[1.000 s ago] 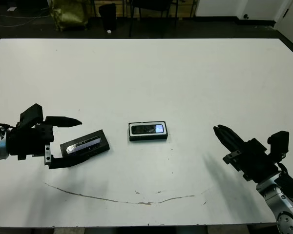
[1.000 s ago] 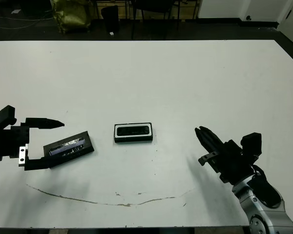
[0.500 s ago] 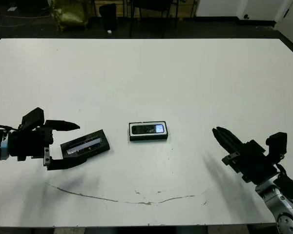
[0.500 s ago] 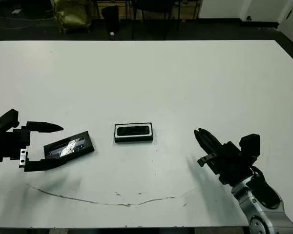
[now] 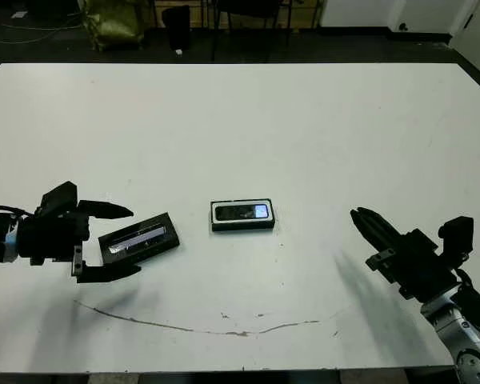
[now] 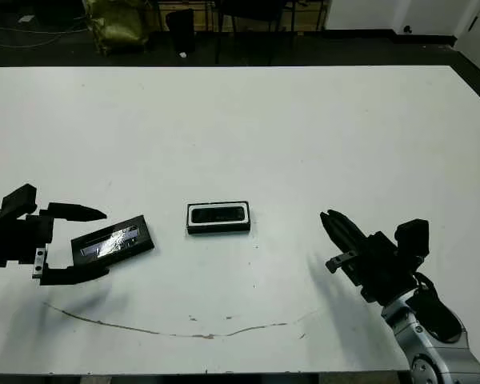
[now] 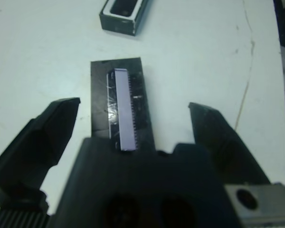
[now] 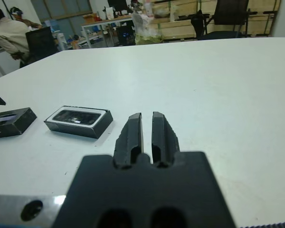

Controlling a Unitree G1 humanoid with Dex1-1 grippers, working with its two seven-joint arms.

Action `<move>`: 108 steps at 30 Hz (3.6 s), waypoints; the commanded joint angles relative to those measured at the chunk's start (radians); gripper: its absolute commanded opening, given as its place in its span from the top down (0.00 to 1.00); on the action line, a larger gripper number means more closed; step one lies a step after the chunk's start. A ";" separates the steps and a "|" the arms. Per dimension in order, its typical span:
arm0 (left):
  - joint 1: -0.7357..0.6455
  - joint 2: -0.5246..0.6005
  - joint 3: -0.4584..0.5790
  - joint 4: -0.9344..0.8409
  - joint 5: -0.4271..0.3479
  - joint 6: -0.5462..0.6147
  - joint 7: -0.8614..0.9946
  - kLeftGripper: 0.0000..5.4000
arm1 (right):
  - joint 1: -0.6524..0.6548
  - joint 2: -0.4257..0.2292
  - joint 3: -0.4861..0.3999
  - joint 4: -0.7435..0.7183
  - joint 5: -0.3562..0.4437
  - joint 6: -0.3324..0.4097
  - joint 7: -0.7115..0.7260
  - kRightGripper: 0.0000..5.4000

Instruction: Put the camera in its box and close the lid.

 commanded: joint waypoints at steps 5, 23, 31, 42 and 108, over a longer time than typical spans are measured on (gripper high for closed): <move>0.000 -0.009 -0.015 0.016 0.021 0.010 0.004 0.01 | 0.018 -0.024 -0.005 -0.022 -0.003 0.042 -0.027 1.00; 0.005 -0.018 -0.038 0.071 0.027 0.116 0.012 0.01 | 0.001 -0.030 -0.009 0.011 0.008 0.011 0.008 1.00; 0.006 -0.012 -0.050 0.058 0.035 0.179 -0.002 0.05 | -0.013 -0.050 -0.013 -0.004 0.003 0.031 -0.003 1.00; 0.004 -0.015 -0.040 0.084 0.014 0.219 -0.006 0.52 | -0.022 -0.051 -0.004 -0.011 0.001 0.050 -0.020 1.00; -0.630 -0.358 -0.387 0.226 0.227 0.343 -0.003 0.58 | -0.025 0.001 -0.032 -0.126 0.126 0.169 -0.193 1.00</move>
